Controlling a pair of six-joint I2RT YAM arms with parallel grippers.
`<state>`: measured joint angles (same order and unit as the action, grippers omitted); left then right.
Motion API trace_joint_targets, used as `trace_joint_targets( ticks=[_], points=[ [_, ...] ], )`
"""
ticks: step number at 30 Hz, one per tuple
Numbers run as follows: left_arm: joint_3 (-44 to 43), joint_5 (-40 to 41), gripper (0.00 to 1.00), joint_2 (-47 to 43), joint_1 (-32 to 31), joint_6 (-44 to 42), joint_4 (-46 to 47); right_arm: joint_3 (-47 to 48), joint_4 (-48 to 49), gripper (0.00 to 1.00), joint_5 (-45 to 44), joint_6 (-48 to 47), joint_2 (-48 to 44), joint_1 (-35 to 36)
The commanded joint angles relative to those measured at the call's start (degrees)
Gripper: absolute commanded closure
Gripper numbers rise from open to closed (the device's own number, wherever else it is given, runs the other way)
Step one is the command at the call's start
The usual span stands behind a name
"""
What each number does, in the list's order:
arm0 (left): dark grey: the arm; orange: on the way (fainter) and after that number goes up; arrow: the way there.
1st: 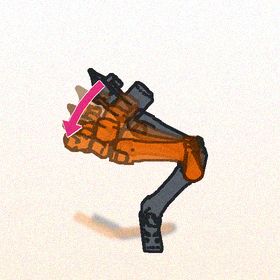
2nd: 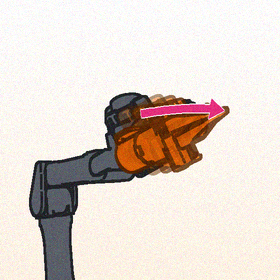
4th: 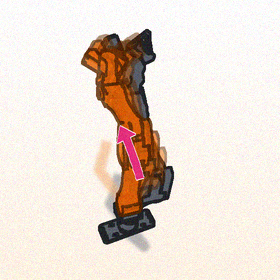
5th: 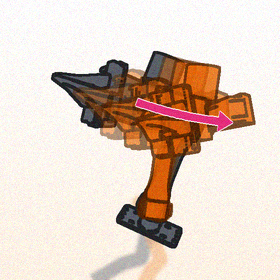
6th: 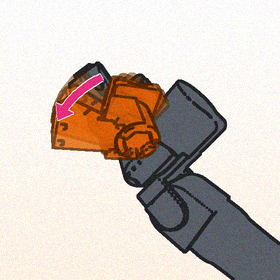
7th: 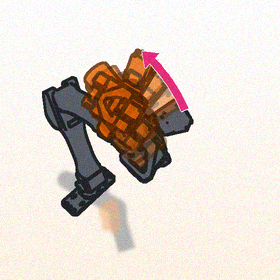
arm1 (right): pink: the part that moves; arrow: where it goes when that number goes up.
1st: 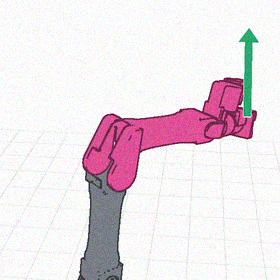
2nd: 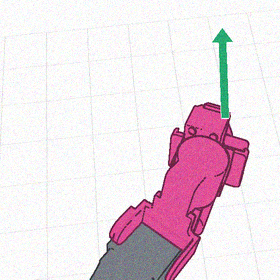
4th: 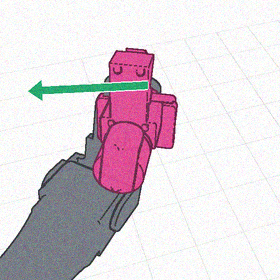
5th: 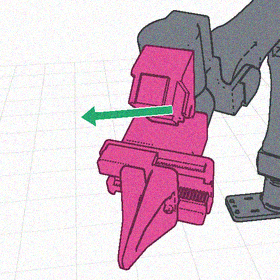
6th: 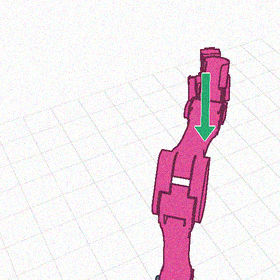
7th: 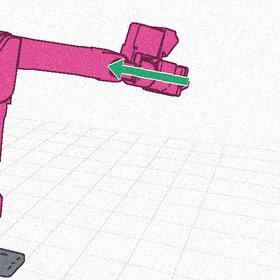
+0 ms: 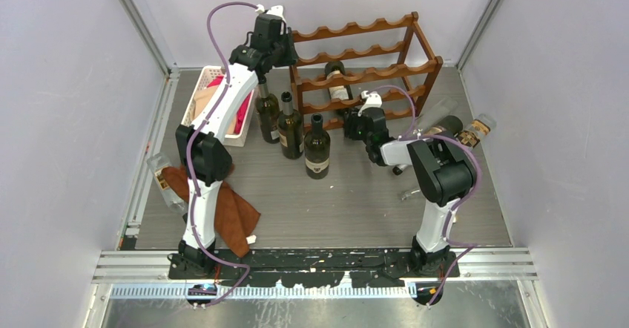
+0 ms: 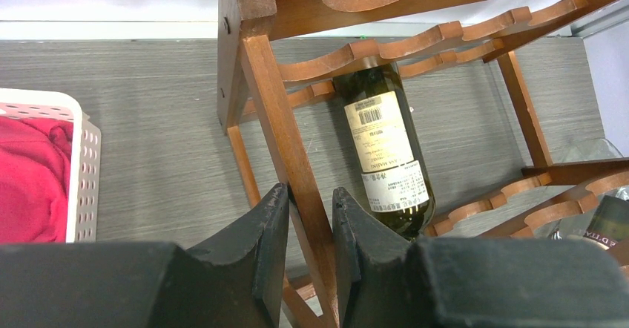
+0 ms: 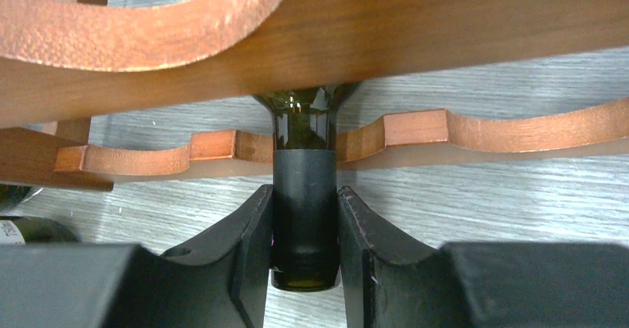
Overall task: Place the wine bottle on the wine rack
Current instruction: Adjust the wine bottle in the wine rack.
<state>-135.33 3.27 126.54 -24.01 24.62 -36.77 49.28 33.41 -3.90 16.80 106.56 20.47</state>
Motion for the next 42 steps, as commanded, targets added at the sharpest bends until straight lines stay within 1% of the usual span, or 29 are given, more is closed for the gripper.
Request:
trace_joint_targets(
  ticks=[1,7,10,16,21,24,28,31,34,38,41,42],
  points=[
    [0.4,-2.4,0.72,0.2,-0.2,-1.3,0.9,4.3,7.2,0.85,-6.6,1.3,0.0,-0.5],
    [0.4,-2.2,0.72,0.2,-0.2,-1.3,1.0,5.4,5.5,0.75,-6.8,1.6,1.1,-0.3],
    [0.4,-2.1,0.69,0.1,0.0,-1.0,1.0,5.8,4.3,0.61,-6.7,1.6,1.4,-0.4],
    [0.3,-1.6,0.46,-0.6,0.1,-0.2,1.2,5.8,3.1,0.39,-6.1,0.6,1.2,-0.4],
    [-0.1,-1.4,0.35,-1.5,0.2,0.9,1.9,4.8,2.9,0.25,-3.1,-0.6,-0.8,-0.5],
    [-0.3,-1.3,0.31,-2.7,0.2,1.6,2.8,3.0,2.3,0.21,0.6,-2.3,-3.7,-0.5],
    [-0.5,-1.3,0.28,-4.6,0.3,2.4,4.6,1.0,-2.5,0.19,5.8,-4.0,-8.5,-0.8],
    [-0.7,-1.5,0.27,-5.8,0.3,2.7,5.3,-0.5,-5.5,0.19,9.0,-5.3,-12.0,-1.2],
    [-0.6,-0.9,0.27,-7.4,0.5,2.6,5.0,-1.8,-7.8,0.19,14.1,-6.4,-16.0,-2.0],
    [1.9,-1.4,0.27,-10.9,0.9,2.0,5.7,-2.0,-12.7,0.19,20.0,-7.5,-21.2,-3.0],
    [4.9,-3.0,0.27,-14.6,1.0,1.2,7.2,-2.5,-16.1,0.19,23.0,-9.7,-26.2,-3.2],
    [6.1,-5.0,0.27,-16.5,1.0,1.0,7.9,-2.6,-17.3,0.19,24.0,-10.7,-27.7,-3.4]
  ],
)
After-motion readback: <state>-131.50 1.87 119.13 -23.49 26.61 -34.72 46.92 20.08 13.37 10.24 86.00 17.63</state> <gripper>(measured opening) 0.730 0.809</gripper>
